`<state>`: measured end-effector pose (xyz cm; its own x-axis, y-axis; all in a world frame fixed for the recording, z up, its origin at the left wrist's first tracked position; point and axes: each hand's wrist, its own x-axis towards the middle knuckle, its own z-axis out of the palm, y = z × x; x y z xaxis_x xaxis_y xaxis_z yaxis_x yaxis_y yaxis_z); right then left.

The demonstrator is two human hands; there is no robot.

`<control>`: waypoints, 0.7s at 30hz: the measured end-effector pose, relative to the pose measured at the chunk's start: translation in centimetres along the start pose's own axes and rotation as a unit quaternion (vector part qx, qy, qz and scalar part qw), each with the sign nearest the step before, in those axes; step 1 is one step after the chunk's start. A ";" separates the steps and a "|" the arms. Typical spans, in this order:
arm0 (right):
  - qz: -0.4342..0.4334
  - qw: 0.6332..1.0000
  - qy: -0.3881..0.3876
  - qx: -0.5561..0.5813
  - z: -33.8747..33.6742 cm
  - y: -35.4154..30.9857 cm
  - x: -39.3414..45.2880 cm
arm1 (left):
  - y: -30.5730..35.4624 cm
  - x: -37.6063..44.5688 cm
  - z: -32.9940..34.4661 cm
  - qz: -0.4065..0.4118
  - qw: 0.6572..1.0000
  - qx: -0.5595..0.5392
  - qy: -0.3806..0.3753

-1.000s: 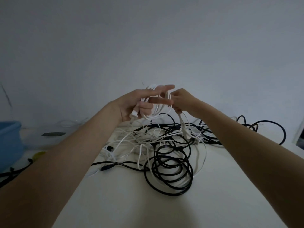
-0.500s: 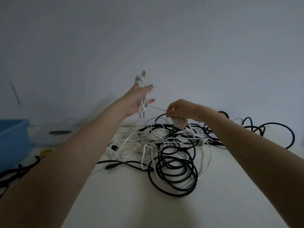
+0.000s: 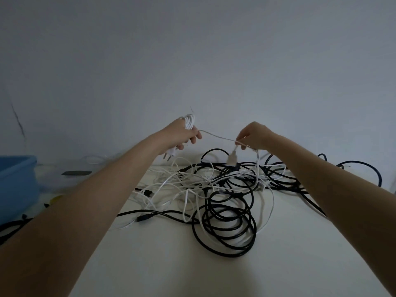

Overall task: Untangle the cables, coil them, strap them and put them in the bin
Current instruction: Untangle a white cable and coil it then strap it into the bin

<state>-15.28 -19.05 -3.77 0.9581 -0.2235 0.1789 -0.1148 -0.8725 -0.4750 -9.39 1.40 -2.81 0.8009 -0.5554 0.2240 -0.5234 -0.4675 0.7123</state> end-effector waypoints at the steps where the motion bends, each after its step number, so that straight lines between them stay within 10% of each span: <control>1: 0.013 0.999 0.006 -0.033 -0.1 0.1 0.2 | -0.2 0.0 -0.2 -0.011 1.000 -0.003 -0.003; 8: -0.092 0.979 -0.087 0.161 -0.5 -4.2 -1.3 | 0.1 0.2 -0.2 -0.067 0.977 -0.201 -0.016; 21: 0.003 0.974 0.082 0.211 -2.7 -2.6 -0.1 | -1.6 -0.3 -2.2 -0.048 0.845 -0.529 -0.069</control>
<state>-15.76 -17.98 -0.24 0.8991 -0.3250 0.2931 0.0299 -0.6225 -0.7821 -8.17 3.83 -2.50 0.7451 -0.6587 0.1041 0.1525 0.3202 0.9350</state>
